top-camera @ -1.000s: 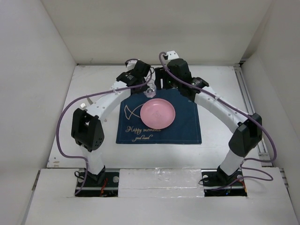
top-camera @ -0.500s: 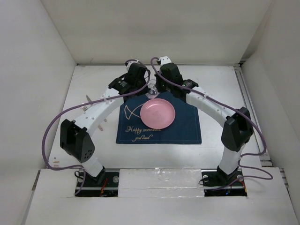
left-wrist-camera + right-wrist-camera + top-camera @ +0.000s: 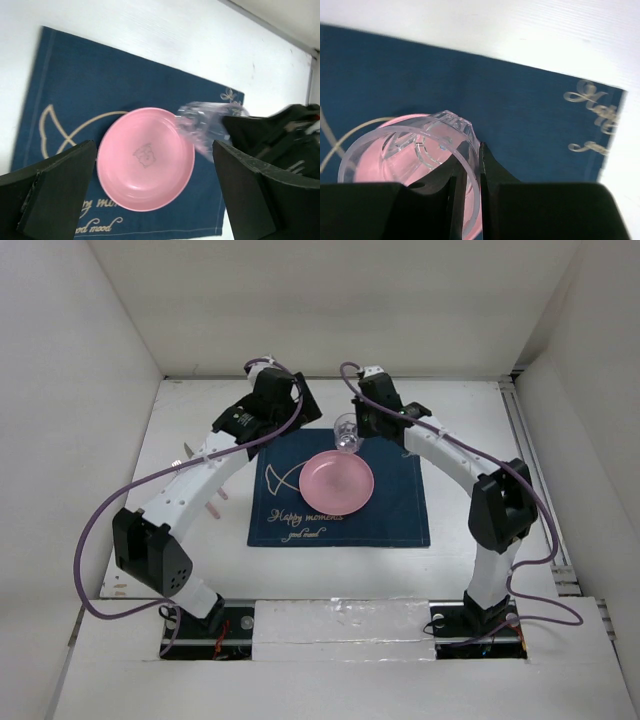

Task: Set the dinner table for one person

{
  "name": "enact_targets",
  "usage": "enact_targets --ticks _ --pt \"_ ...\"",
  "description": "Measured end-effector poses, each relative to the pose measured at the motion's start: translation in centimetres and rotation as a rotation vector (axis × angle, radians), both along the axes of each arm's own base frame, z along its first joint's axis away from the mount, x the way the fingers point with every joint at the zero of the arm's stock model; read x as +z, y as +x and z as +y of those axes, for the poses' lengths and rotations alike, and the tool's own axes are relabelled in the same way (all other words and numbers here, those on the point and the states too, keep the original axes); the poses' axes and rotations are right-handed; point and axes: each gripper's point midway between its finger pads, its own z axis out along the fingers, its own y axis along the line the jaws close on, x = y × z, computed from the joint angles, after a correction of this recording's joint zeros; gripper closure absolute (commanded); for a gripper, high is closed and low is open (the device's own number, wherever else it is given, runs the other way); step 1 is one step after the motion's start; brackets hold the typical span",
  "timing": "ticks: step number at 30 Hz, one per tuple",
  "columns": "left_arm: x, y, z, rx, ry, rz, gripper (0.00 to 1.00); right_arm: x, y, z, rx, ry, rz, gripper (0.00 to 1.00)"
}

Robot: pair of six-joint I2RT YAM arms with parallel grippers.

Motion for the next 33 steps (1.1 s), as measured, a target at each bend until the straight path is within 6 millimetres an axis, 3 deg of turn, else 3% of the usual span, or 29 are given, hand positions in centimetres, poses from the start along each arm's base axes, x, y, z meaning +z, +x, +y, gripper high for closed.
enact_targets --ticks 8,12,21,33 --pt "0.3 -0.7 3.9 0.105 0.042 -0.014 0.01 -1.8 3.6 -10.2 -0.211 -0.042 0.053 1.00" --pt "-0.7 -1.1 4.9 0.126 0.064 0.006 0.01 -4.2 4.2 -13.1 -0.265 -0.069 0.109 1.00" --pt "-2.7 -1.5 5.8 0.144 0.101 0.046 0.01 -9.5 3.6 -13.7 -0.251 -0.080 0.233 1.00" --pt "-4.0 -2.0 6.4 0.156 0.129 0.072 0.01 -9.7 4.0 -14.0 -0.245 -0.054 0.241 0.96"
